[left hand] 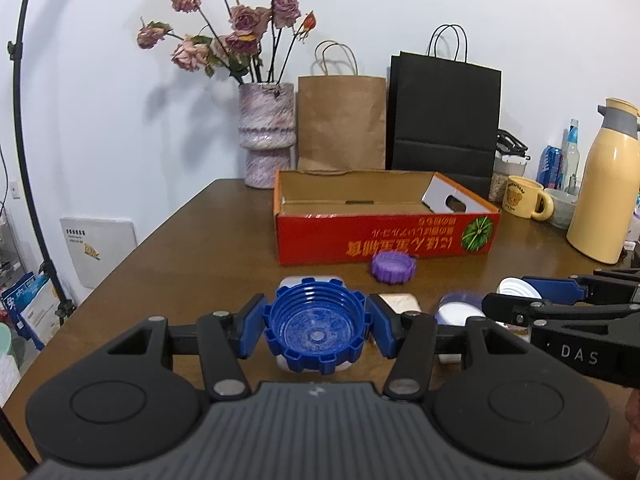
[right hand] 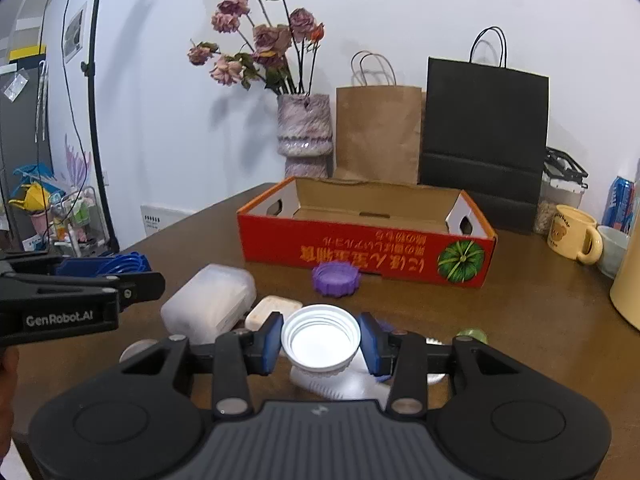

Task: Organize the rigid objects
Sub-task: 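Carry the blue cap and white cap over the red box with both grippers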

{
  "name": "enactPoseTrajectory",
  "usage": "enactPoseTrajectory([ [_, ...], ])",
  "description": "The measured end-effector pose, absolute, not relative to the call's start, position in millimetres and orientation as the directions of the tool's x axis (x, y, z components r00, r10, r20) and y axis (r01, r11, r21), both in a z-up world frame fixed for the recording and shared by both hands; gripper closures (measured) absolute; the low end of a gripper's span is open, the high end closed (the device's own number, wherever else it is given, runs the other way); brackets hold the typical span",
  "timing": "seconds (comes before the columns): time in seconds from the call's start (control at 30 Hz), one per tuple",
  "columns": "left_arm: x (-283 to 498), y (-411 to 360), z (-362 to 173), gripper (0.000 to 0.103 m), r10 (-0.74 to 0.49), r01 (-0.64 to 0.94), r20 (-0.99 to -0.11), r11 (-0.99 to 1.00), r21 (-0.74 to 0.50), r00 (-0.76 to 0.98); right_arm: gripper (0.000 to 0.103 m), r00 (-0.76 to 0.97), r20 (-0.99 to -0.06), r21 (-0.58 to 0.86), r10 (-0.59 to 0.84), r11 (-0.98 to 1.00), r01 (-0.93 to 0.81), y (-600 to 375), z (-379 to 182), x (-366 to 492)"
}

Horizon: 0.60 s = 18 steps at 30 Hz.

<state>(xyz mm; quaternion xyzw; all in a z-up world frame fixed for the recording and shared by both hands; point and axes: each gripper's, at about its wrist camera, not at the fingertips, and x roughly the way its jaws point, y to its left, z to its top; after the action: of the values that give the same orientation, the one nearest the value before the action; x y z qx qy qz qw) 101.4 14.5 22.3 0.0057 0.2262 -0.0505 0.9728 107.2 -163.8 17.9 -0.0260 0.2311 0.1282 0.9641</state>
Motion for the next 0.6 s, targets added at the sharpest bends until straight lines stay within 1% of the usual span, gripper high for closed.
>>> enactPoseTrajectory([
  [0.6, 159.9, -20.8, 52.2, 0.047, -0.109, 0.116, -0.395, 0.993, -0.006, 0.912, 0.063, 0.903, -0.37, 0.017, 0.218, 0.974, -0.228, -187.4, 47.7, 165.7],
])
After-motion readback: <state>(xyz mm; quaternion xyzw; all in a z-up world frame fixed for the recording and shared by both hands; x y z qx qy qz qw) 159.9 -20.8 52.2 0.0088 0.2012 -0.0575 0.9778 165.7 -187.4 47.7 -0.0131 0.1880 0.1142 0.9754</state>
